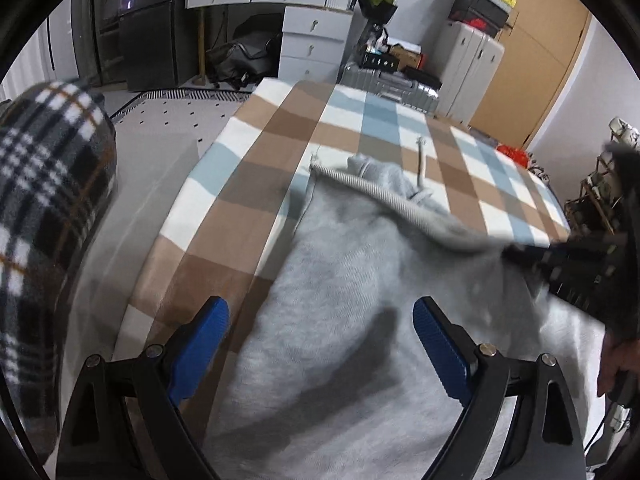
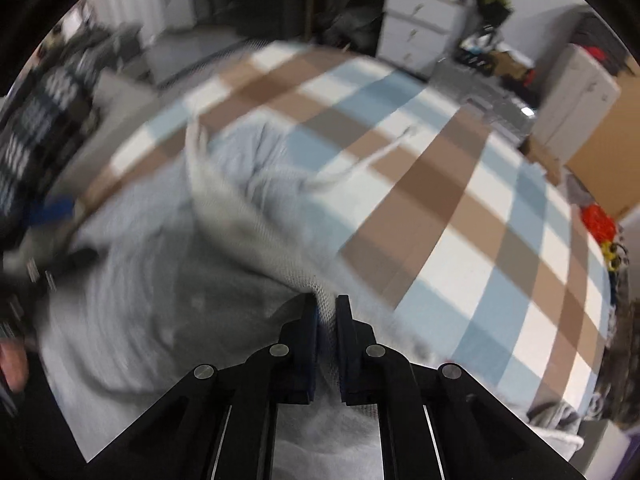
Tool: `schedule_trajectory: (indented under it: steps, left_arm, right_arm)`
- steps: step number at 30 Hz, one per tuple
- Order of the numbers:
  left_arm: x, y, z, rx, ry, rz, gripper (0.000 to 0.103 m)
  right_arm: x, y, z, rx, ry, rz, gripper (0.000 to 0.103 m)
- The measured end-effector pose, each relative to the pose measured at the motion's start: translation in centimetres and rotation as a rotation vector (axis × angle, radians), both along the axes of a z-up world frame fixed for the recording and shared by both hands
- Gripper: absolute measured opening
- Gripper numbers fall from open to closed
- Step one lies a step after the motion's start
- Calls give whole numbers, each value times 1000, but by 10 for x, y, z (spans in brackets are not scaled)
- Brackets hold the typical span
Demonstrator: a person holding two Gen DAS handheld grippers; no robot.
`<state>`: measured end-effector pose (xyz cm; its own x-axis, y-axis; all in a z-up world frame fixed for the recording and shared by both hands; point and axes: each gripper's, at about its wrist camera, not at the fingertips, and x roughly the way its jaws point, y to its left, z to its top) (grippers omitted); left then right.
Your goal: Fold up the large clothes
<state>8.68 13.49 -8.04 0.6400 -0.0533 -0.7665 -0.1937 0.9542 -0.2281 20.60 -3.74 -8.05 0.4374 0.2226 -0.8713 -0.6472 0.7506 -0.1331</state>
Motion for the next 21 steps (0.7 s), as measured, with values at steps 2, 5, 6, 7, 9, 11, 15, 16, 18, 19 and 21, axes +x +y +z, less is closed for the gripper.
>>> schedule_trajectory:
  steps: [2, 5, 6, 7, 9, 11, 15, 16, 18, 19, 21]
  left_arm:
    - [0, 1, -2, -7, 10, 0, 91]
    - [0, -1, -1, 22, 11, 5, 91]
    - [0, -2, -1, 31, 12, 5, 91]
    - [0, -3, -2, 39, 16, 5, 91]
    - [-1, -3, -3, 45, 21, -1, 91]
    - [0, -3, -4, 53, 27, 2, 91]
    - [0, 2, -5, 49, 38, 14, 91]
    - [0, 2, -5, 43, 38, 15, 91]
    - [-1, 1, -4, 43, 38, 18, 91]
    - [-1, 0, -4, 47, 39, 16, 91]
    - [-2, -2, -4, 52, 40, 6, 91]
  right_arm:
    - [5, 5, 10, 38, -33, -21, 7]
    - [18, 10, 14, 41, -63, -81, 8]
    - [24, 11, 10, 35, -48, -105, 8]
    - [30, 11, 3, 20, -28, -129, 8]
    - [47, 8, -11, -67, -67, -213, 9]
    - [56, -1, -16, -106, -85, -269, 16]
    - [57, -24, 1, 34, -44, -280, 32]
    - [51, -25, 11, 62, -51, -251, 50]
    - [38, -23, 26, 97, -73, -178, 69]
    - [30, -23, 34, 106, -97, -140, 77]
    - [19, -21, 40, 105, -91, -77, 91]
